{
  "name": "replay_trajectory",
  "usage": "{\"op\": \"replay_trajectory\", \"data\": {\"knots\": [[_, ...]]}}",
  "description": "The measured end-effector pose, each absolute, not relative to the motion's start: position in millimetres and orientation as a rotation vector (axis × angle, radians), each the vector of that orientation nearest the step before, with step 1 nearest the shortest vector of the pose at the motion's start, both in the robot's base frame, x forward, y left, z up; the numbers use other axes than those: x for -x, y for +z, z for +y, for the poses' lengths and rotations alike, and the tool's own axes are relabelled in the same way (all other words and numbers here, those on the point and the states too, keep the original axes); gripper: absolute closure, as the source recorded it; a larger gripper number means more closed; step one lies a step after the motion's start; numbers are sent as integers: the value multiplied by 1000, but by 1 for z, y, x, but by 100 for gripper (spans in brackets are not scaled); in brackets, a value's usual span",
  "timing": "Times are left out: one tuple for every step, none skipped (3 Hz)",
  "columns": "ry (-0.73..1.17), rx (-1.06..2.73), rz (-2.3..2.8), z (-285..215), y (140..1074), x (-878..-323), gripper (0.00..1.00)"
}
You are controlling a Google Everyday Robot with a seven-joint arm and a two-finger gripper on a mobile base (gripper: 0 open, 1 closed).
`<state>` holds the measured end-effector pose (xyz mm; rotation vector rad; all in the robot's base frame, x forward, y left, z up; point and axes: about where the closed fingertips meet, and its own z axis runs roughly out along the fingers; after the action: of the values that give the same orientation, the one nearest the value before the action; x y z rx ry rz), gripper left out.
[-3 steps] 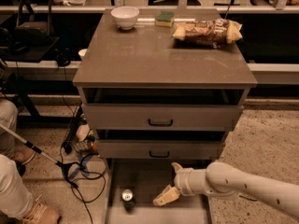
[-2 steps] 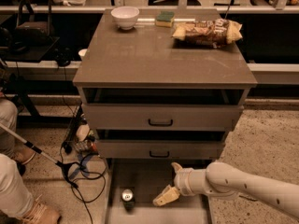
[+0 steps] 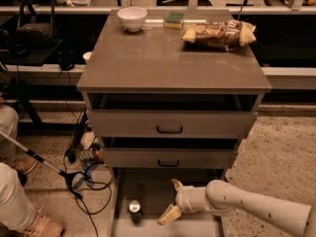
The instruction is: Pick green can from bottom drawer and place on counter
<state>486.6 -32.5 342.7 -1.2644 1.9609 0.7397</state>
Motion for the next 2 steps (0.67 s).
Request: {"op": "replay_trajectory", "data": {"knots": [[784,1281,1869,-13,290,-486,0],[784,1281,1869,-13,290,-486,0]]}}
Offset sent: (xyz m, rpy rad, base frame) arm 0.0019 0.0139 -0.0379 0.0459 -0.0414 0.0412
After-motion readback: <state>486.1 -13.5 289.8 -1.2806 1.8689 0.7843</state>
